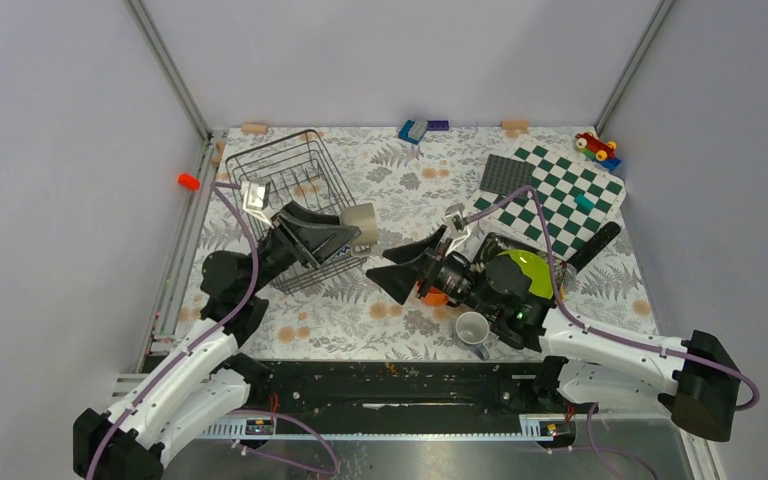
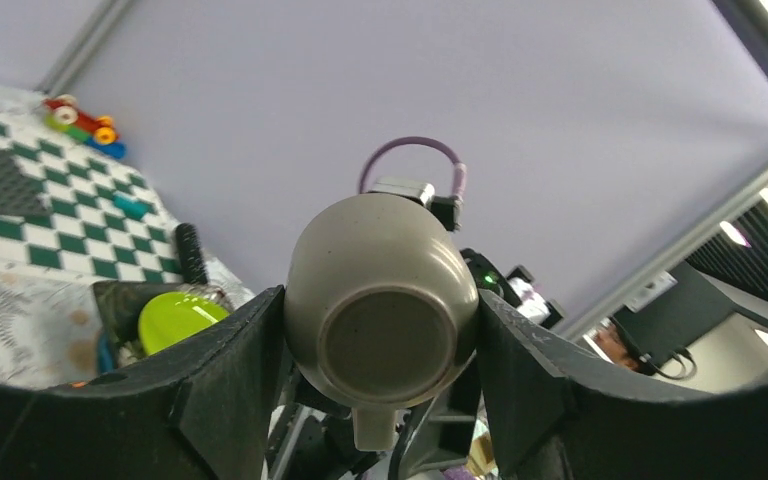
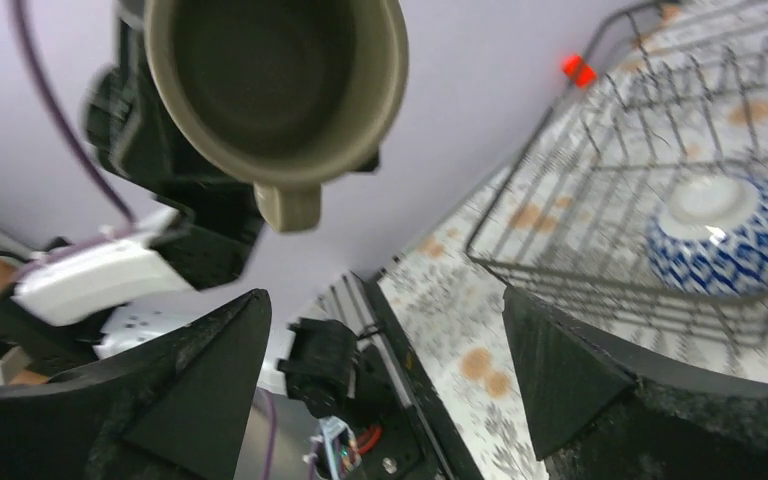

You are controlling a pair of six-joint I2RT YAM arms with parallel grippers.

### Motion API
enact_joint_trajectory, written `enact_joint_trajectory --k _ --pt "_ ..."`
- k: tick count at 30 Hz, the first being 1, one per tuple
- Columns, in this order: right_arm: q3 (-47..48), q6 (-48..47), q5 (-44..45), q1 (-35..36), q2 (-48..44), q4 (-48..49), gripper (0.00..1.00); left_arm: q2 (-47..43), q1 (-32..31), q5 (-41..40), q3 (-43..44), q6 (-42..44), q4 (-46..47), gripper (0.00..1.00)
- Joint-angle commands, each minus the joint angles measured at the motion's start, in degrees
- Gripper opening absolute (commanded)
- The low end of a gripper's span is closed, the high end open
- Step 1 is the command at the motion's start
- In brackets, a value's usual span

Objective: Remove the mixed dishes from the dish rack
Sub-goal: Pick up the cup from the dish rack.

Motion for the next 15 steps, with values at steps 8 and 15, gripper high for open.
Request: enact_joint_trajectory --k 8,15 --pt "6.0 2.1 -15.4 0.3 4.7 16.4 0.75 2.3 -2.8 3.8 -2.4 -5.7 23.3 0.00" --pt "6.1 3.5 -12.7 0.3 6.3 22.4 0.51 3.9 -4.2 4.9 -2.3 -5.5 25.3 0.00"
